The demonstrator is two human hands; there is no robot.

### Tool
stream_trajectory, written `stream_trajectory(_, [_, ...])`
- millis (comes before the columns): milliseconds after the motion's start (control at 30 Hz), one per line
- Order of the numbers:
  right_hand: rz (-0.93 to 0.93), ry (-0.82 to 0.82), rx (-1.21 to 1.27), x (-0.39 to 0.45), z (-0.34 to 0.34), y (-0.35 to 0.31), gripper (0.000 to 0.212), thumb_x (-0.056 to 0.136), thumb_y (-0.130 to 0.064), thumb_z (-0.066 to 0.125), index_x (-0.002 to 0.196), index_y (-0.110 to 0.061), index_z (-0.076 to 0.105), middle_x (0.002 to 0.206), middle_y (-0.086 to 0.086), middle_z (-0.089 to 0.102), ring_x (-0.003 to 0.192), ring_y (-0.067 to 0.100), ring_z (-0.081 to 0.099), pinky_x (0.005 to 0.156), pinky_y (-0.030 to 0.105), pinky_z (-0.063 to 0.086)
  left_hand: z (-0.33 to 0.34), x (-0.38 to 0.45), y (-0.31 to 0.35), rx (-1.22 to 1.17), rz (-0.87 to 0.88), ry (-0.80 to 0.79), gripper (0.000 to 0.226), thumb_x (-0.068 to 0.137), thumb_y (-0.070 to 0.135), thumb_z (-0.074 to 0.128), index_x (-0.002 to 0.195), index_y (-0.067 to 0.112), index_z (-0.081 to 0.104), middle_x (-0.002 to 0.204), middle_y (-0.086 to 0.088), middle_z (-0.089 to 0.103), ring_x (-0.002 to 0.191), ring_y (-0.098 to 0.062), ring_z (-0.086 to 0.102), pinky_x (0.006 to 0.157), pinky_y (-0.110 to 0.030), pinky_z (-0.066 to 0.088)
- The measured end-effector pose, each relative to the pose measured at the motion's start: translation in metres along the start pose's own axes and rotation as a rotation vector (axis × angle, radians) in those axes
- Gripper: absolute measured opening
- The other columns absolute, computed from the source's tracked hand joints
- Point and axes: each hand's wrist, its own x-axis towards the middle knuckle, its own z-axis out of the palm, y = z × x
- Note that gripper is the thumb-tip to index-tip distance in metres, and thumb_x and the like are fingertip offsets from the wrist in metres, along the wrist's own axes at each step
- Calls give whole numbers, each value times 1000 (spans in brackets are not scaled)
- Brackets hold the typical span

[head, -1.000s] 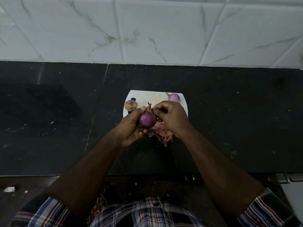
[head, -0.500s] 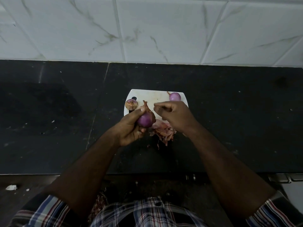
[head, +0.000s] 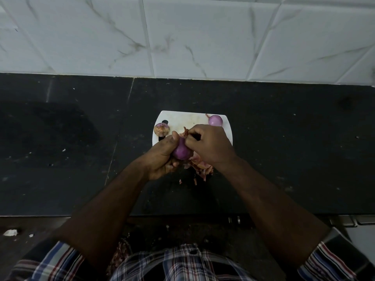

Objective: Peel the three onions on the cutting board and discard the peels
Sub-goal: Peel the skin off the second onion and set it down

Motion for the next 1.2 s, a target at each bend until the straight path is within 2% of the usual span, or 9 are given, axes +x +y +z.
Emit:
stream_trajectory(233, [97,24,56,-2,3,4,11,88,-19,64,89,-13,74,78,-3,71,73,11,63,68,30,50,-4,2,-2,-5,-6,20,94,57,76,80,121,12,52,89,-13,66,44,-8,49,37,-14,36])
stream_trajectory(333, [239,35,257,1,4,9,11,87,-19,63,86,-15,73,77,-6,71,71,8,65,71,34,56,-2,4,0,-30,-15,101,78,69,51,86,128,19,46,94,-9,69,54,-12,53,45,-18,42])
stream_trajectory(467, [287,75,304,1,7,5,13,87,-19,61,85,-15,73,78,-5,71,77,13,68,74,38,60,5,4,4,63,8,185,81,75,19,86,139,14,37,98,-14,71,60,-13,63,47,-21,46])
stream_trajectory(600, [301,108,218,-2,9,9,13,88,-18,61,90,-13,72,82,-4,71,79,11,66,74,32,56,7,1,7,108,30,216,58,85,14,75,134,11,43,84,-7,71,57,-10,58,43,-20,39])
stream_trajectory(700, [331,151,172,-6,4,23,14,90,-19,64,96,-9,73,89,-1,73,83,13,67,80,35,56,4,-2,9,-7,24,168,51,85,13,74,128,21,49,84,-4,72,62,-12,63,50,-22,48])
stream_trajectory(867, [266,-84,-79,-16,-11,39,24,93,-13,61,114,-13,74,119,1,72,112,16,64,96,21,44,3,-7,11,-74,11,161,54,76,18,74,126,28,54,93,-12,70,79,-23,70,60,-26,56])
stream_trajectory(933, [240,-68,-83,-15,-15,35,28,94,-8,59,116,-17,74,127,-1,68,120,14,60,101,20,41,2,-7,10,-87,17,162,55,79,16,73,129,26,55,98,-14,70,80,-23,70,60,-26,56])
stream_trajectory(1033, [137,-17,126,-10,-18,15,28,91,-17,68,119,-23,72,113,-7,73,102,1,65,94,19,50,4,-5,8,-106,30,152,50,82,18,69,130,24,57,100,-12,71,81,-20,71,65,-26,59])
stream_trajectory(1200, [24,-52,192,-11,-2,3,39,82,-20,77,120,-27,70,108,-3,66,92,7,66,86,23,52,4,-4,11,-217,28,133,31,101,26,48,125,14,63,116,-10,68,92,-21,72,83,-33,61])
